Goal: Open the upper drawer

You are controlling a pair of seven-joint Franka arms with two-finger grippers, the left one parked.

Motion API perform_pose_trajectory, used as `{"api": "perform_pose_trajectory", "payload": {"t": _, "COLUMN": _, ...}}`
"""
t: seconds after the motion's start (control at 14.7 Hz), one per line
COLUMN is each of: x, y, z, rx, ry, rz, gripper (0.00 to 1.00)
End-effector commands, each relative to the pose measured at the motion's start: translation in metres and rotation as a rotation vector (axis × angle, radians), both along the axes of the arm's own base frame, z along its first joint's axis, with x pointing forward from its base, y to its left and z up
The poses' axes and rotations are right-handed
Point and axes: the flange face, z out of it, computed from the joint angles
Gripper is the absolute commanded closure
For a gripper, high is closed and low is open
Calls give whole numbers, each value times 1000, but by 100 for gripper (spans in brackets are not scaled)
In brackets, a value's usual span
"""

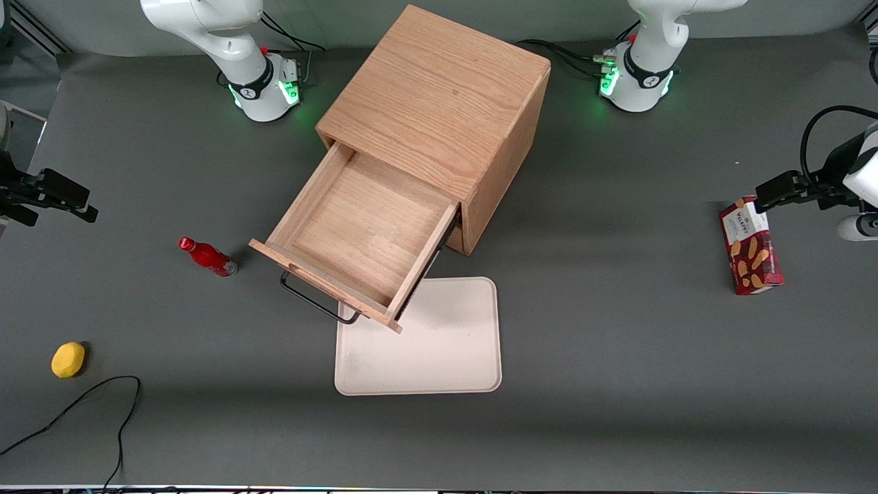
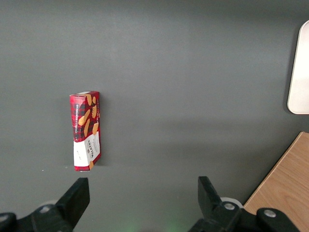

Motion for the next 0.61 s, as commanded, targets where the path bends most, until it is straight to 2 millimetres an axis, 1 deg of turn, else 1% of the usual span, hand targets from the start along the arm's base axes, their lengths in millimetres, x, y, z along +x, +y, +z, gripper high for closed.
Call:
{"api": "perform_pose_trajectory", "payload": {"t": 0.0, "x": -4, "y": 4, "z": -1, "rx": -8, "ry": 11, "rz": 9, "gripper": 0}}
{"api": "perform_pose_trajectory", "payload": {"t": 0.14, "x": -4, "y": 5, "z": 0, "rx": -8, "ry": 10, "rz": 12, "gripper": 0}}
{"api": "perform_pose_trajectory", "payload": {"t": 0.55, "x": -7, "y": 2, "z": -2, "rx": -5, "ry": 33, "rz": 0, "gripper": 0}}
